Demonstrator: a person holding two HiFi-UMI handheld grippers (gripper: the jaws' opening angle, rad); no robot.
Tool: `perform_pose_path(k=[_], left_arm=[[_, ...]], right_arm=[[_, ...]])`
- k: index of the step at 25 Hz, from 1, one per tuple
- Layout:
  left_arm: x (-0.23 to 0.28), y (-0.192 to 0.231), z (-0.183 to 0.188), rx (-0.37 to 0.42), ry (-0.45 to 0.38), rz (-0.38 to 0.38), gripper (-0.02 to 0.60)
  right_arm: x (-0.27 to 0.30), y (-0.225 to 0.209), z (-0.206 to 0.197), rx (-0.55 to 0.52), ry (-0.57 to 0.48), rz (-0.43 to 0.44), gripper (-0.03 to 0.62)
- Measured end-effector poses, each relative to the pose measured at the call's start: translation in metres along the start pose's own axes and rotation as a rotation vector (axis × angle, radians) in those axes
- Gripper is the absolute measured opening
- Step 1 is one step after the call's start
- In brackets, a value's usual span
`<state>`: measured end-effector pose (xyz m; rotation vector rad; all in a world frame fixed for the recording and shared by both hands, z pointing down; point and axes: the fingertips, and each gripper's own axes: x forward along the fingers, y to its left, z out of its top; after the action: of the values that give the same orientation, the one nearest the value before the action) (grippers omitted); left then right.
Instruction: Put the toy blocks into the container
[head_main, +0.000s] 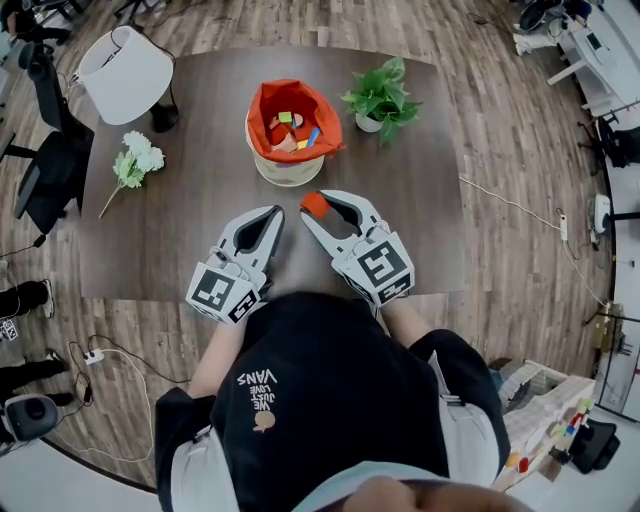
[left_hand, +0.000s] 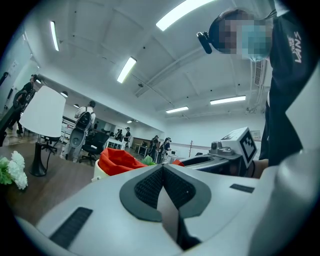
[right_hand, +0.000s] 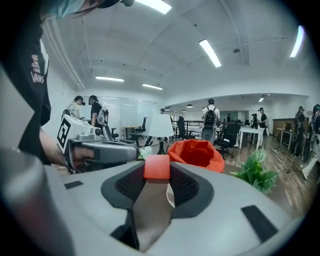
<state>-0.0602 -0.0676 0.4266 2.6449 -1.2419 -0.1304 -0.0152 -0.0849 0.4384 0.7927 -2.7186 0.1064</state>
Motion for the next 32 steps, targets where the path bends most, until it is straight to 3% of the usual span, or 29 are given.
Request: perform_pose_path(k=[20,32], left_arm=[[0.016,0.013,0.009,-0.005,-0.002,0.004,0.011],[0.026,0.028,0.012,-0.008,0.002,0.021,0.011]], right_arm=[[0.032,-0.042,0.032,-0.042,-0.006,-0.010,0.155],[0.061,-0.080,0.029,-0.046,0.021,-0.038,0.155]])
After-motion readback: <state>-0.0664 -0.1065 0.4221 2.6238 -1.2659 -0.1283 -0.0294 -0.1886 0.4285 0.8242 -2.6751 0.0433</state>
